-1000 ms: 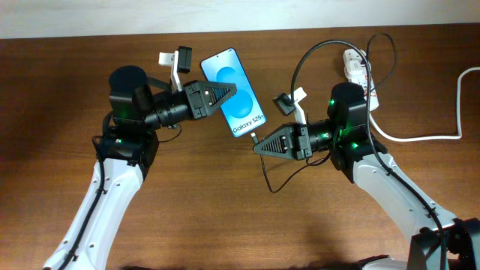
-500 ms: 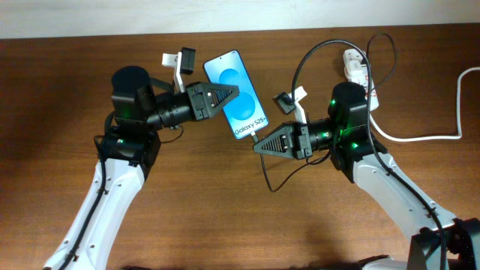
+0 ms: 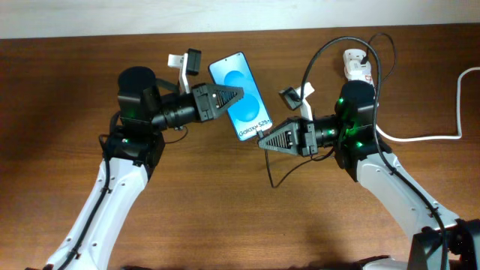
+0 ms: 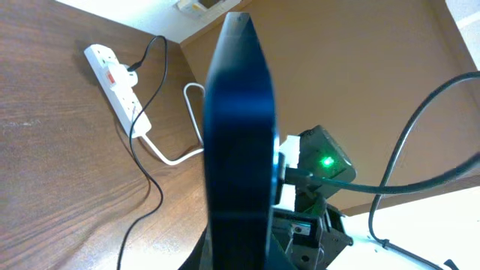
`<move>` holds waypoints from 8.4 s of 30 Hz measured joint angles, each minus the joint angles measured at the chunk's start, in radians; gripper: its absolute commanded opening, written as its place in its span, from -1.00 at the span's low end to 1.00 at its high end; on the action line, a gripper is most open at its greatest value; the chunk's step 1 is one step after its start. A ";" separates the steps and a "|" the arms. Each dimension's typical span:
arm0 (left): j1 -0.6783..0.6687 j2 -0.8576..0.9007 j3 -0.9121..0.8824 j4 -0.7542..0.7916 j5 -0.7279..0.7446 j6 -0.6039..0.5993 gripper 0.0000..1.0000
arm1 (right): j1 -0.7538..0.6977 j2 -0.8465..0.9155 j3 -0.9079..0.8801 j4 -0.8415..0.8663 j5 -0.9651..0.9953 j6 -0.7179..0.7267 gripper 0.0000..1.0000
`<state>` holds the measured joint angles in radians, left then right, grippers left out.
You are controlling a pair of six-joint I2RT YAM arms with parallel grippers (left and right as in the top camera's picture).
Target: Plug charger to phone and switch on socket
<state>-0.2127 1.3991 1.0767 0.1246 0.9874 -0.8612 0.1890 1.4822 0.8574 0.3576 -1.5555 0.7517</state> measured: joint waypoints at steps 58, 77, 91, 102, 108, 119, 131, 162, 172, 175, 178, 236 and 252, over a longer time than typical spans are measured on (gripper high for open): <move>-0.005 0.000 0.000 -0.062 -0.092 -0.086 -1.00 | 0.007 0.000 0.000 -0.088 0.005 0.040 -0.91; -0.005 0.000 0.000 -0.011 -0.049 -0.085 -1.00 | 0.007 0.000 0.000 -0.066 0.005 0.083 -0.91; 0.249 0.000 -0.001 0.127 0.264 -0.074 -1.00 | 0.008 0.000 -0.001 -0.009 0.376 -0.298 -0.92; 0.261 0.000 -0.001 0.112 0.369 -0.040 -1.00 | 0.011 0.022 0.701 -1.067 1.113 -0.642 -0.92; 0.261 0.000 -0.001 0.093 0.370 -0.040 -1.00 | 0.011 -0.002 0.772 -1.558 0.690 -0.865 -0.91; 0.258 0.000 -0.001 0.097 0.330 -0.040 -1.00 | 0.095 0.077 0.279 -1.149 0.067 -1.122 -0.91; 0.190 0.000 -0.001 0.091 0.226 -0.040 -1.00 | 0.185 0.109 0.272 -0.747 0.024 -0.740 -0.91; 0.190 0.000 -0.001 0.032 0.219 -0.037 -1.00 | 0.142 0.109 0.270 -0.549 0.034 -0.441 -0.91; 0.190 0.000 -0.001 0.032 0.216 -0.037 -1.00 | 0.146 0.109 0.270 -0.592 0.039 -0.437 -0.91; 0.190 0.000 -0.001 0.032 0.216 -0.037 -1.00 | 0.146 0.109 0.270 -0.592 0.039 -0.438 -0.91; 0.190 0.000 -0.001 0.032 0.216 -0.037 -1.00 | 0.146 0.109 0.270 -0.592 0.039 -0.438 -0.91; 0.204 0.000 0.014 0.047 0.173 -0.041 -1.00 | 0.172 0.116 0.255 -0.264 0.118 -0.162 -0.92; 0.189 0.000 0.011 0.016 0.168 -0.017 -1.00 | 0.174 0.121 0.268 -0.257 0.139 -0.100 -0.91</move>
<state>-0.0238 1.3991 1.0874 0.1402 1.1553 -0.8783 0.3630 1.6035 1.1255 0.1005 -1.4162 0.6521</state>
